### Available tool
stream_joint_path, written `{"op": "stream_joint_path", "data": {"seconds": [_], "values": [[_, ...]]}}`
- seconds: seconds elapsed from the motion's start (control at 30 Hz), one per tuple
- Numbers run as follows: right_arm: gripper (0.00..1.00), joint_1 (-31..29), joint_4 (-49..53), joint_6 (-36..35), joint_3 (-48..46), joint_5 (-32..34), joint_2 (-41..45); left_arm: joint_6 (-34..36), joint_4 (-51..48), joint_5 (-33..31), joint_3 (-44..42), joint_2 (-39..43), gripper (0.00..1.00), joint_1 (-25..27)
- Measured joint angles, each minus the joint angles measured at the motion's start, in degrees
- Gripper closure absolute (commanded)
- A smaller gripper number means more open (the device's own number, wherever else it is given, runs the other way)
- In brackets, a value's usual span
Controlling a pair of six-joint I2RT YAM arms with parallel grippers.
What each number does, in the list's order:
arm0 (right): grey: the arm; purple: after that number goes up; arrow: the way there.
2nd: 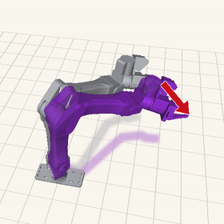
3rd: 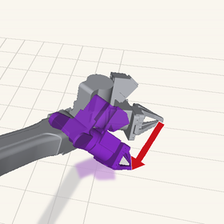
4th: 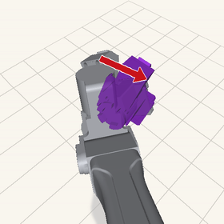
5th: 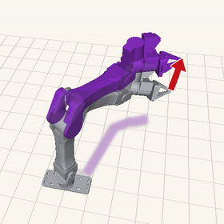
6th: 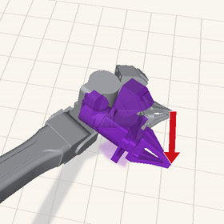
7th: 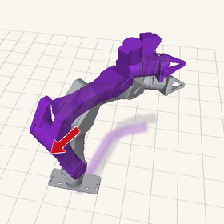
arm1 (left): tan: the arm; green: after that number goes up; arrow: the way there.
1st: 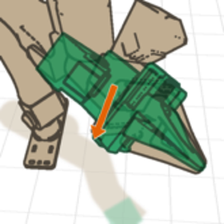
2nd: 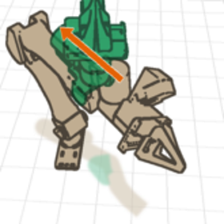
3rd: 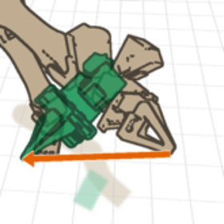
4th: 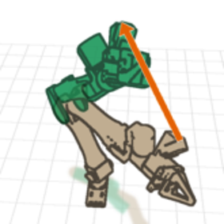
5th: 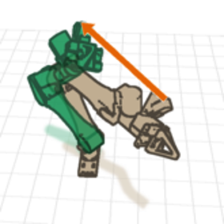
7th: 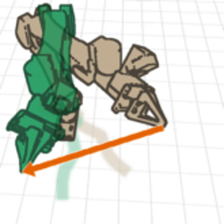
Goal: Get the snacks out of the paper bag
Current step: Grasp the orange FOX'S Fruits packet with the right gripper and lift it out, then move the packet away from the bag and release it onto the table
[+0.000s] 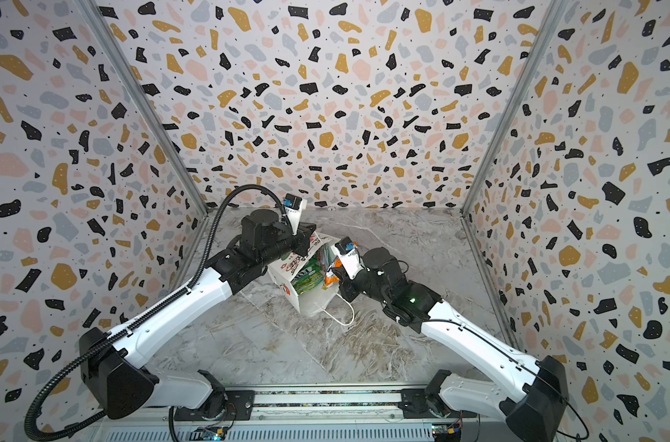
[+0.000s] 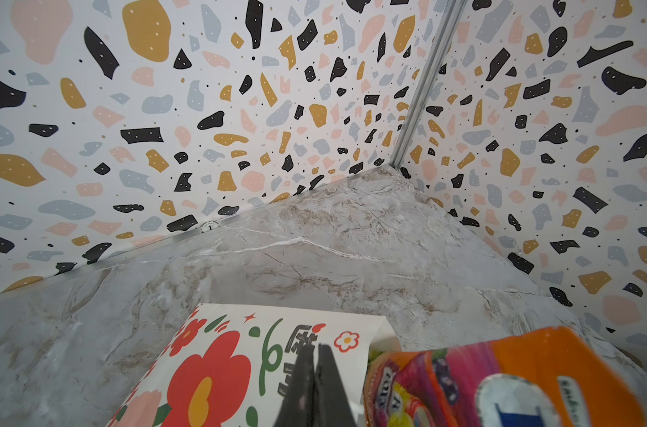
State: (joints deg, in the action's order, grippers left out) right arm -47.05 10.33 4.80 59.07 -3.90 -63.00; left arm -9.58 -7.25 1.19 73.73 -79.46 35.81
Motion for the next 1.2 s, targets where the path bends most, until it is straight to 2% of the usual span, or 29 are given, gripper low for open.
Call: {"op": "stream_joint_path", "data": {"seconds": [0.23,0.43,0.63,0.73,0.97,1.2], "values": [[1.00,2.36,4.79,-1.29,4.52,3.39,4.17,1.25,0.00,1.27,0.00,0.00,1.00,0.00],[1.00,12.26,9.64,-1.44,4.94,3.89,4.63,2.32,-0.04,2.05,0.00,0.00,1.00,0.00],[1.00,23.37,9.79,-1.55,2.69,-0.39,2.58,3.43,-0.15,2.25,-0.09,0.07,1.00,0.00],[1.00,26.97,7.93,-1.66,-0.09,-3.43,-0.09,3.98,-0.28,1.40,-0.46,0.31,1.00,0.00],[1.00,31.74,1.84,-1.01,-1.60,-13.09,-12.74,4.83,-0.46,-0.87,-2.29,2.54,1.00,0.00],[1.00,32.39,-2.36,-1.16,4.39,-22.77,-27.52,5.99,-0.31,-3.34,-2.95,3.65,1.00,0.00]]}}
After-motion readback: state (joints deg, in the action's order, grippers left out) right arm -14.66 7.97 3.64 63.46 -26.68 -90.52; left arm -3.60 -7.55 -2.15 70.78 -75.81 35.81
